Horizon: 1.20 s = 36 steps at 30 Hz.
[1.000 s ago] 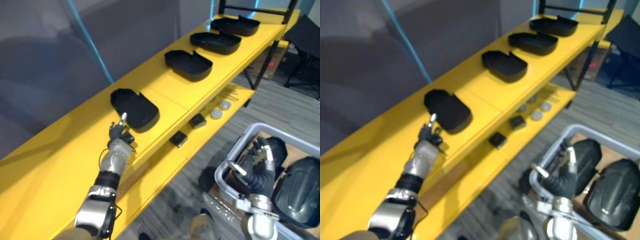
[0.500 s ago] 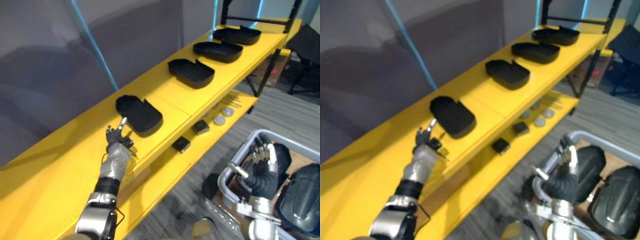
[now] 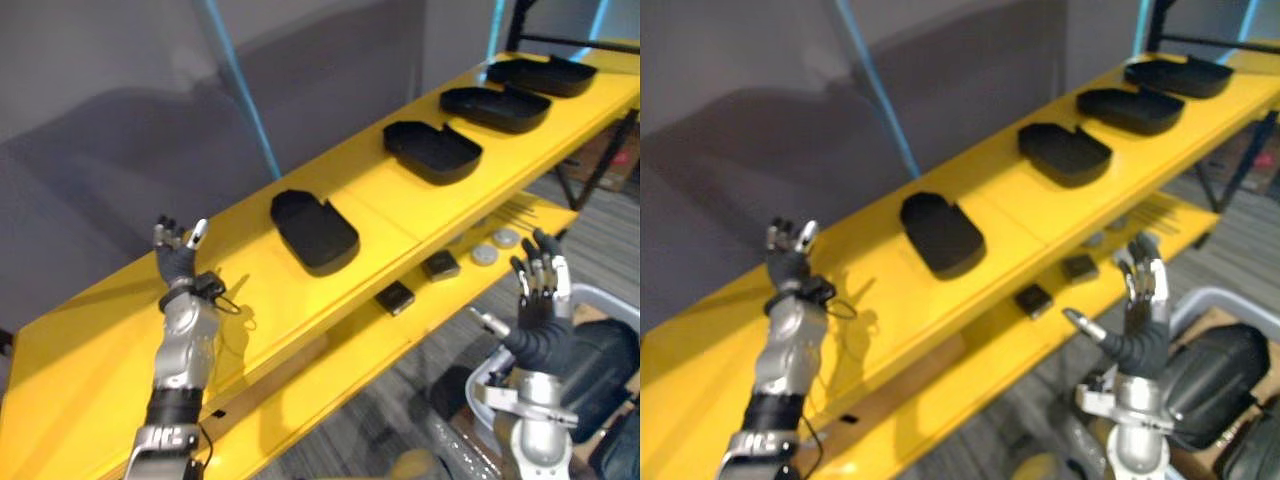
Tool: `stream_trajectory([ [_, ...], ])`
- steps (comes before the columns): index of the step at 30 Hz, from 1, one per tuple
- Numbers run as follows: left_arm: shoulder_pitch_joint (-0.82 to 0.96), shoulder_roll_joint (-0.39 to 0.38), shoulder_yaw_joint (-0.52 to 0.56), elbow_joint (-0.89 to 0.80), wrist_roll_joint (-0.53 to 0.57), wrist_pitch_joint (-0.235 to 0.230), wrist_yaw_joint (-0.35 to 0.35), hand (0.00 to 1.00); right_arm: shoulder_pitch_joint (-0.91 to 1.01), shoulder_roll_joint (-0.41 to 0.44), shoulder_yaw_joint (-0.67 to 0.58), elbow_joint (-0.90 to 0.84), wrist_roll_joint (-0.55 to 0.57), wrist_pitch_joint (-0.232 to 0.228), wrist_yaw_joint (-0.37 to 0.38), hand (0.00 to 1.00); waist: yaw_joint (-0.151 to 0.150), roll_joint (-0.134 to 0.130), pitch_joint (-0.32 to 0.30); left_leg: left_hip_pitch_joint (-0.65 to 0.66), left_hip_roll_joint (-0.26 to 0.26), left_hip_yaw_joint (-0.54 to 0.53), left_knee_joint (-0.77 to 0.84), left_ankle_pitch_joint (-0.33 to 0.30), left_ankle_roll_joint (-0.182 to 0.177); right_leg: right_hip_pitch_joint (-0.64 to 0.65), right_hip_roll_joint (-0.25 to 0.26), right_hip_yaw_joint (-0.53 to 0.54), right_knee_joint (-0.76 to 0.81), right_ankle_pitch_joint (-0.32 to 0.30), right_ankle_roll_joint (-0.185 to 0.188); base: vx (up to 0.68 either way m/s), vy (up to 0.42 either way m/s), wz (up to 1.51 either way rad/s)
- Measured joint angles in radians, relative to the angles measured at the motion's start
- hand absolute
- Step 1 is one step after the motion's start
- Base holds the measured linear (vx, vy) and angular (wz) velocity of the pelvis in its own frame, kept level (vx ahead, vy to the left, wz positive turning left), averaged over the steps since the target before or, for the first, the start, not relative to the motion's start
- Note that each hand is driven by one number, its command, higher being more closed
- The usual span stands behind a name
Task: Walk over and take plastic housings, then place them on the shelf
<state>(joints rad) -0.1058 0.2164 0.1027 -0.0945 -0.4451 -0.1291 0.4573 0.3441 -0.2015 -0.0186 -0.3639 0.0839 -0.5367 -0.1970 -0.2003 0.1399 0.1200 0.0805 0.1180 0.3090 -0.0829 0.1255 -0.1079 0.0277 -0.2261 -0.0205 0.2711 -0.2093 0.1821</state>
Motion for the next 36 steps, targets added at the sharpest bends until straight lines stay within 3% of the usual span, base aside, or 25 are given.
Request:
stream_trajectory([
  [5,0.234,-0.081,0.002,-0.208,0.088,-0.065,-0.007,0.00,-0.025,0.038,-0.064,0.032,0.001,0.013,-0.024,0.00,0.068,-0.005,-0.014,-0.032,-0.003,-0.082,0.000,0.006,-0.005,0.039,-0.005,-0.092,-0.012,-0.015,-0.009,0.03,-0.031,0.46],
  [11,0.356,-0.132,0.022,-0.265,0.150,-0.087,0.008,0.00,-0.055,0.064,-0.148,0.078,0.001,0.046,-0.069,0.00,0.113,-0.028,-0.024,-0.065,-0.010,-0.148,0.000,0.018,-0.001,0.082,-0.005,-0.183,-0.045,-0.017,-0.011,0.02,-0.021,0.43],
  [14,0.431,-0.182,0.110,-0.301,0.154,-0.090,0.025,0.00,-0.058,0.086,-0.201,0.088,0.001,0.062,-0.111,0.00,0.136,-0.047,-0.031,-0.081,-0.013,-0.174,0.000,0.020,-0.004,0.099,-0.003,-0.218,-0.059,-0.013,-0.008,0.04,-0.015,0.28],
  [19,0.491,-0.194,0.209,-0.287,0.191,-0.086,0.070,0.00,-0.069,0.092,-0.257,0.113,-0.002,0.081,-0.184,0.00,0.161,-0.070,-0.030,-0.091,-0.017,-0.207,-0.001,0.022,-0.007,0.129,0.000,-0.255,-0.083,-0.007,-0.009,0.02,-0.017,0.22],
  [24,0.502,-0.237,0.263,-0.120,0.192,-0.087,0.120,0.00,-0.087,0.091,-0.293,0.139,-0.019,0.103,-0.230,0.00,0.169,-0.075,-0.032,-0.108,-0.014,-0.202,-0.007,0.023,-0.009,0.133,0.008,-0.255,-0.126,0.025,-0.015,-0.01,0.001,-0.02],
  [25,0.501,-0.242,0.266,-0.057,0.223,-0.090,0.132,0.00,-0.086,0.092,-0.303,0.139,-0.019,0.111,-0.230,1.00,0.168,-0.077,-0.032,-0.119,-0.010,-0.198,-0.007,0.021,-0.007,0.132,0.013,-0.255,-0.141,0.037,-0.019,-0.03,0.004,-0.09],
  [28,0.502,-0.247,0.268,0.060,0.284,-0.124,0.207,0.00,-0.082,0.092,-0.304,0.139,-0.007,0.121,-0.196,1.00,0.168,-0.096,-0.026,-0.120,0.001,-0.189,-0.007,0.019,-0.006,0.134,0.025,-0.250,-0.167,0.056,-0.023,-0.02,0.002,-0.10],
  [33,0.488,-0.254,0.307,0.373,0.294,-0.198,0.374,0.00,-0.053,0.099,-0.292,0.139,0.107,0.123,-0.033,1.00,0.164,-0.136,-0.028,-0.119,0.024,-0.137,-0.007,0.016,-0.011,0.131,0.037,-0.247,-0.182,0.068,-0.029,-0.01,-0.006,-0.03],
  [35,0.488,-0.271,0.354,0.467,0.279,-0.205,0.397,0.00,-0.032,0.099,-0.292,0.139,0.147,0.126,0.017,1.00,0.164,-0.150,-0.032,-0.119,0.026,-0.136,-0.007,0.017,-0.012,0.131,0.039,-0.248,-0.183,0.071,-0.033,0.00,0.000,0.00],
  [36,0.492,-0.271,0.374,0.540,0.240,-0.210,0.392,0.00,-0.028,0.099,-0.293,0.139,0.203,0.131,0.076,1.00,0.164,-0.155,-0.035,-0.120,0.029,-0.135,-0.007,0.017,-0.012,0.131,0.043,-0.247,-0.190,0.078,-0.043,0.01,-0.002,-0.03],
])
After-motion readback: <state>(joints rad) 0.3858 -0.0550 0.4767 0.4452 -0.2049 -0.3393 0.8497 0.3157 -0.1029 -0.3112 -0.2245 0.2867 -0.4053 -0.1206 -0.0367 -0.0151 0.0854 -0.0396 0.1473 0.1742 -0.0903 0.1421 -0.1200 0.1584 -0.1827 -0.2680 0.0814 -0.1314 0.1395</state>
